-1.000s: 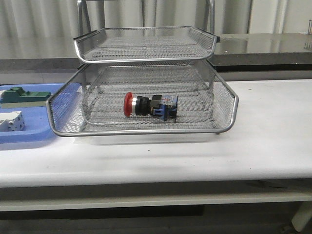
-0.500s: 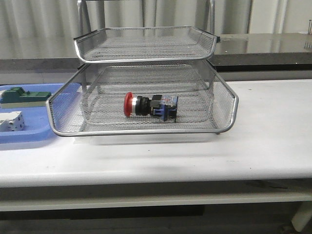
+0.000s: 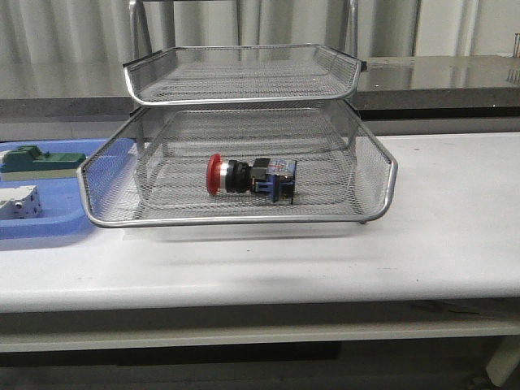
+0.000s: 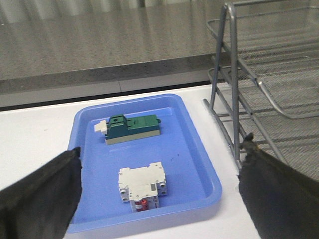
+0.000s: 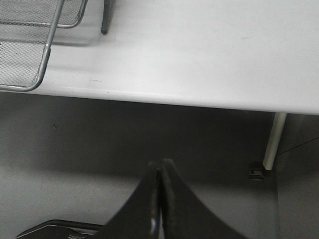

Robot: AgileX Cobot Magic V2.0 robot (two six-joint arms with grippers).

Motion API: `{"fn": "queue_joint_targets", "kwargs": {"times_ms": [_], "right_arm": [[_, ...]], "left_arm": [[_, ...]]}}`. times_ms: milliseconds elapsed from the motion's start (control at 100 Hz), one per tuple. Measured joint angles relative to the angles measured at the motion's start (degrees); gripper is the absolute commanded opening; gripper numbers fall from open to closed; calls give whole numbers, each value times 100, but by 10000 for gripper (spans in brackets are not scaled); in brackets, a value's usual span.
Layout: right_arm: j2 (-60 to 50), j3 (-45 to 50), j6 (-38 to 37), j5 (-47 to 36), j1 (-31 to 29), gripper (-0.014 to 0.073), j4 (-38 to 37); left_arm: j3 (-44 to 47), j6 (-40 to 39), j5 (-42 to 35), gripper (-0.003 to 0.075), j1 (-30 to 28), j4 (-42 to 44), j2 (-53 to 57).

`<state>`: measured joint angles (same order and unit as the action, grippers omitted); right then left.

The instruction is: Place button on rack with both arms

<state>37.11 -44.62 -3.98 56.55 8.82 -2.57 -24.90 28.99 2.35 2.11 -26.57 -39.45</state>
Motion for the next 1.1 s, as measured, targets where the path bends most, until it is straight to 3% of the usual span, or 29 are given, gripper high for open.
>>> {"fn": "queue_joint_targets", "kwargs": {"times_ms": [200,420,520,830,1100], "right_arm": [[0,0,0,0,0,-67,0],[0,0,0,12,0,-67,0],[0,0,11,12,0,-67,0],[0,0,11,12,0,-67,0],[0,0,11,12,0,-67,0]], "left_arm": [[659,0,-415,617,0,-274,594],[730,0,-493,607,0,-307,776],[730,0,-493,514,0,-305,776],[730,0,-502,-12,0,-318,776],[730,0,-515,-20,0,-318,776]]}}
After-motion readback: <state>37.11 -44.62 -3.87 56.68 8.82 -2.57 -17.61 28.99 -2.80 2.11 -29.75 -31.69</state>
